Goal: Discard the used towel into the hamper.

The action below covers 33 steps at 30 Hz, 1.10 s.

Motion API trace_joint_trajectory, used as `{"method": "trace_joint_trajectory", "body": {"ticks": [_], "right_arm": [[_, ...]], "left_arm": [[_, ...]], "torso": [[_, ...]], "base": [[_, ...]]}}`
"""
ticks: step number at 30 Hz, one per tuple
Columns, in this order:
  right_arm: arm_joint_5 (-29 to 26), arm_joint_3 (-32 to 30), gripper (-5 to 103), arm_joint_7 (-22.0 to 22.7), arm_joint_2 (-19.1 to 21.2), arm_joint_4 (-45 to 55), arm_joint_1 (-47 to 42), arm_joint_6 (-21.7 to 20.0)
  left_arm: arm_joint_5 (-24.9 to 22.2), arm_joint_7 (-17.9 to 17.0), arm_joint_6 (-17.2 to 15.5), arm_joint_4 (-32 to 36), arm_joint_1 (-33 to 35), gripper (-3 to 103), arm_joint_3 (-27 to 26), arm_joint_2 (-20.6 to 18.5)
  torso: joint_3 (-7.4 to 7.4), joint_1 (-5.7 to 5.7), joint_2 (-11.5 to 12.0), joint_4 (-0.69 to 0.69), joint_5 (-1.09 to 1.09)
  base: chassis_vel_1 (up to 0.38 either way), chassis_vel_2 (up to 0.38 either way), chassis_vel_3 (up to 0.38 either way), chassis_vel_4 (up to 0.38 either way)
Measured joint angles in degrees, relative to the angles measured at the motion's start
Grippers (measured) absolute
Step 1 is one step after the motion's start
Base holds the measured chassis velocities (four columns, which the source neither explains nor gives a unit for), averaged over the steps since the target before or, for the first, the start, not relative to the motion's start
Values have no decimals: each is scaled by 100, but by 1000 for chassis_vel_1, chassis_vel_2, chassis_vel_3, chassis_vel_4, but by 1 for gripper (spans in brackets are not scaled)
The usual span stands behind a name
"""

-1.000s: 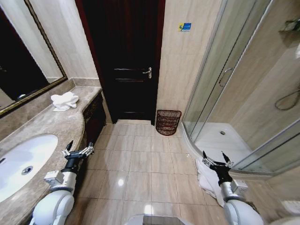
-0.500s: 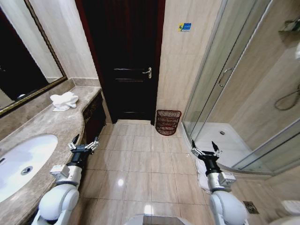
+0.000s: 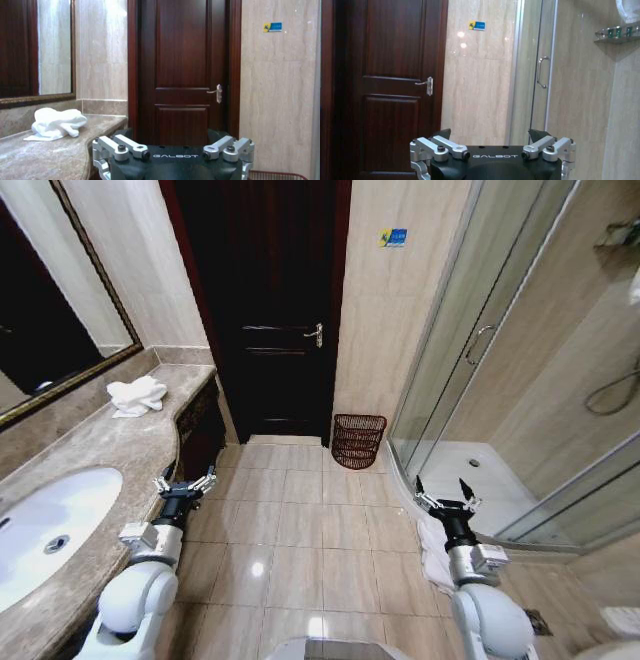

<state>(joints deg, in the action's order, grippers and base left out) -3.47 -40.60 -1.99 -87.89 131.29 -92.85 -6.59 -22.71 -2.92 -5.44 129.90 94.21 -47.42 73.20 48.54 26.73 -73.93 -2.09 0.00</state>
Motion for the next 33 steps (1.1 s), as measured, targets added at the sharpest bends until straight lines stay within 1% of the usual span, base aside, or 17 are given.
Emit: {"method": "trace_joint_trajectory", "body": {"ticks": [3, 10, 17, 23, 33], "right_arm": [[-44, -9, 100, -30, 9, 77, -29, -89], [-60, 4, 100, -33, 1, 67, -9, -98], [-47, 30, 100, -33, -23, 5, -32, 3], [-22, 55, 100, -31, -55, 4, -31, 32], [-16, 47, 100, -28, -44, -36, -52, 83]], "left_arm": [[0, 35, 23, 18, 53, 100, -6, 24], [-1, 52, 36, 51, 89, 100, -14, 36], [8, 71, 52, 54, 124, 100, -2, 79], [16, 155, 115, 40, 142, 100, -2, 95], [20, 175, 154, 12, 175, 100, -2, 112]], "torso": [[0, 0, 0, 0, 0], [0, 0, 0, 0, 1], [0, 0, 0, 0, 0], [0, 2, 0, 0, 0], [0, 1, 0, 1, 0]], "base": [[0, 0, 0, 0], [0, 0, 0, 0], [-10, 7, 9, -5], [-61, 64, 61, -71], [-52, 52, 47, -50]]}}
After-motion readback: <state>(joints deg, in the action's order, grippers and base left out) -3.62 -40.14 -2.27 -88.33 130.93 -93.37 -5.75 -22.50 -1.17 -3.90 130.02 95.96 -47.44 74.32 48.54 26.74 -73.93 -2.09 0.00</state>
